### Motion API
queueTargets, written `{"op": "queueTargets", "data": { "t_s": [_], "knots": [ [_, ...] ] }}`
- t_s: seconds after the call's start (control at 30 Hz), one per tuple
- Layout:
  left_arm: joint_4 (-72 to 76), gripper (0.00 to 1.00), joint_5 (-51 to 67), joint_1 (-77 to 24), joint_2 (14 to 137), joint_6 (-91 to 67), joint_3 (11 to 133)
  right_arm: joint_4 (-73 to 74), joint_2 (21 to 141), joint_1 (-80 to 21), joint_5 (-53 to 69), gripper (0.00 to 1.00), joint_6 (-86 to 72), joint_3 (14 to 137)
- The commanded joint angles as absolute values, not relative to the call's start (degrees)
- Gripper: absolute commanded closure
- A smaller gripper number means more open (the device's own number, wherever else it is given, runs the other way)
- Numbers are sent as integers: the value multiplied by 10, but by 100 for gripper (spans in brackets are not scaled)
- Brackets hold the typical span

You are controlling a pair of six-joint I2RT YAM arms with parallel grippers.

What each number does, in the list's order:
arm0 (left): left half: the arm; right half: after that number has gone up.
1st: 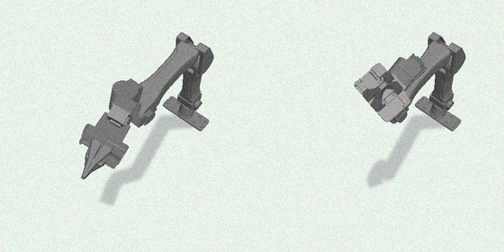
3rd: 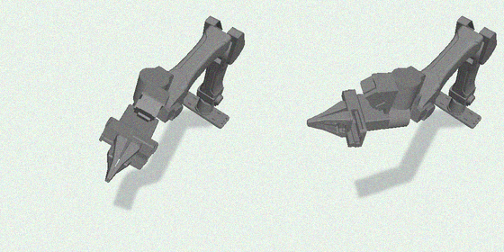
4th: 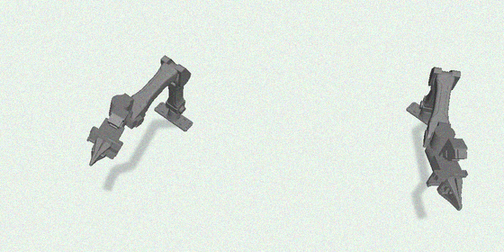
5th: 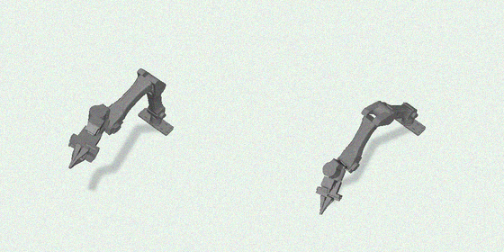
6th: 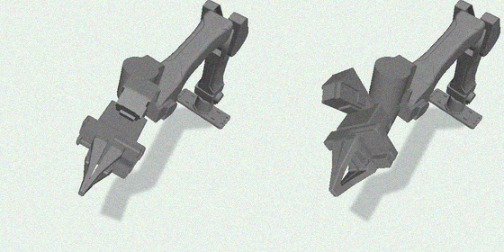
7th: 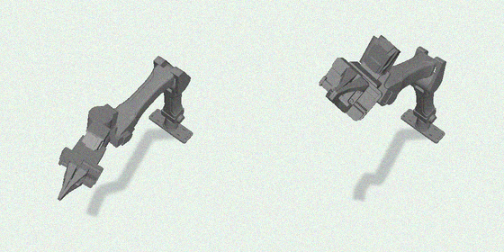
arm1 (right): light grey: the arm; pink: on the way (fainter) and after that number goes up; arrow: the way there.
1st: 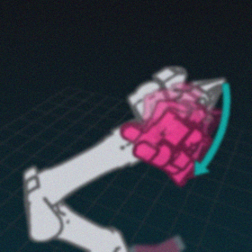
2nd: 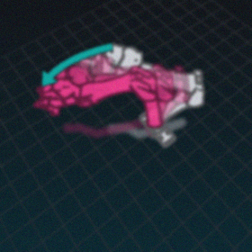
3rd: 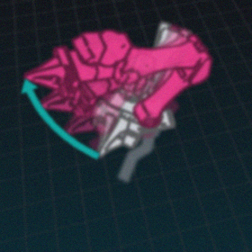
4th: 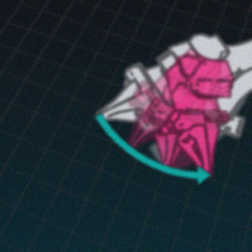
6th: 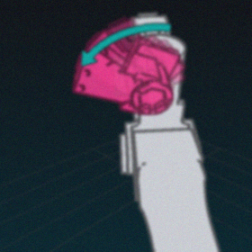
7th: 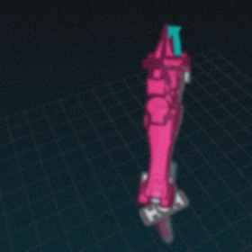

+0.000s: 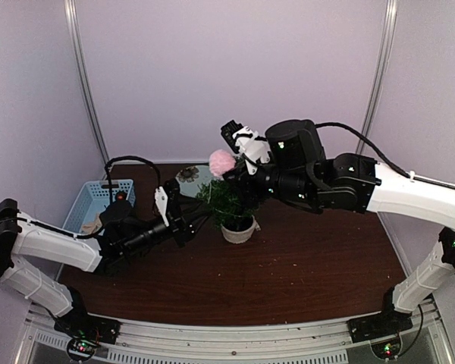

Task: Decorate the small christmas tree

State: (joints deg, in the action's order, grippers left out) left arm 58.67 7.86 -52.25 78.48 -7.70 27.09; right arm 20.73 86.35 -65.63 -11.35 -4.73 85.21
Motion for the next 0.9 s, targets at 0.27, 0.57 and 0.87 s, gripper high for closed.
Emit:
{"op": "queueTargets", "data": {
  "t_s": [0.27, 0.57, 0.87],
  "knots": [
    [626, 71, 92, -525, 817, -70, 320, 190, 847, -658, -108, 100, -54, 846],
    [624, 97, 82, -524, 821, -74, 315, 188, 846, -659, -112, 100, -54, 841],
    [542, 100, 22, -505, 778, -109, 314, 215, 873, -654, -161, 100, -57, 849]
  ]
}}
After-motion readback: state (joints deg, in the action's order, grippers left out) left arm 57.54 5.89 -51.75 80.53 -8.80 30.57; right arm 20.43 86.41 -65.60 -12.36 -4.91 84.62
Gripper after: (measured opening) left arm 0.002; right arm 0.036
